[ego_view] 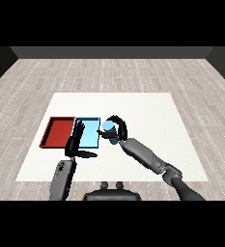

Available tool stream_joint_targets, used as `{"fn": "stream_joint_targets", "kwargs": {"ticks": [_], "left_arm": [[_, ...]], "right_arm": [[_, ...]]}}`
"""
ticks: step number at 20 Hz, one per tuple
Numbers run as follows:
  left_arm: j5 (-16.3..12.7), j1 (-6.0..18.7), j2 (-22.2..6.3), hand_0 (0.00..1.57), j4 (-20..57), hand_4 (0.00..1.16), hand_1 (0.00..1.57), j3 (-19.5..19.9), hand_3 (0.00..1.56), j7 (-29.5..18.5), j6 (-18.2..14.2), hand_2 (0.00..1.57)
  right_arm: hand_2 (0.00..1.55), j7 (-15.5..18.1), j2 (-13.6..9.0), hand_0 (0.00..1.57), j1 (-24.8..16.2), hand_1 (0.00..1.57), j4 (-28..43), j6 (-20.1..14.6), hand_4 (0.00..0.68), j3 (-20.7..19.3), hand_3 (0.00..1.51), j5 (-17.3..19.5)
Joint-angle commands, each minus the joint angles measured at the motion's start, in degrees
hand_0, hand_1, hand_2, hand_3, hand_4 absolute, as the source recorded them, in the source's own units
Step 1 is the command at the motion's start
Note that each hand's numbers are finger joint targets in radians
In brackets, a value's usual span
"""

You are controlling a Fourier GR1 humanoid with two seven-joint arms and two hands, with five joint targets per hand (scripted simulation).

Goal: Pick the blue can and put it in the blue box

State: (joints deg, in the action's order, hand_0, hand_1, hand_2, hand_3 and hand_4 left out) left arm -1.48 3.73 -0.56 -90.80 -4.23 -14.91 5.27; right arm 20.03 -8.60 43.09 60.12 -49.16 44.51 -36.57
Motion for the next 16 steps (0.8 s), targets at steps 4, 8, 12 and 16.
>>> {"fn": "stream_joint_targets", "kwargs": {"ticks": [4,8,12,16], "left_arm": [[2.1,-1.8,0.5,0.00,-1.1,0.00,0.00,-5.0,0.00,1.5,-2.8,0.00],[-3.2,5.4,0.6,0.00,3.4,0.00,0.00,-5.7,0.00,4.3,-3.2,0.00],[-3.0,0.1,0.6,0.00,1.4,0.00,0.00,-11.9,0.00,4.1,-5.8,0.00],[-5.2,4.7,0.6,0.00,9.9,0.00,0.00,-14.7,0.00,0.9,-9.0,0.00]], "right_arm": [[1.45,-7.2,-8.2,1.44,-4.5,1.44,10.8,2.4,0.606,-1.6,1.40,7.1],[1.45,-7.6,-13.3,1.44,-9.8,1.44,16.8,5.2,0.606,-3.7,1.40,8.6],[1.45,-8.5,-12.2,1.44,-9.3,1.44,14.7,9.7,0.614,-8.0,1.40,11.5],[1.46,-7.7,-11.6,1.46,-14.0,1.46,18.0,12.3,0.608,-9.3,1.40,14.4]]}}
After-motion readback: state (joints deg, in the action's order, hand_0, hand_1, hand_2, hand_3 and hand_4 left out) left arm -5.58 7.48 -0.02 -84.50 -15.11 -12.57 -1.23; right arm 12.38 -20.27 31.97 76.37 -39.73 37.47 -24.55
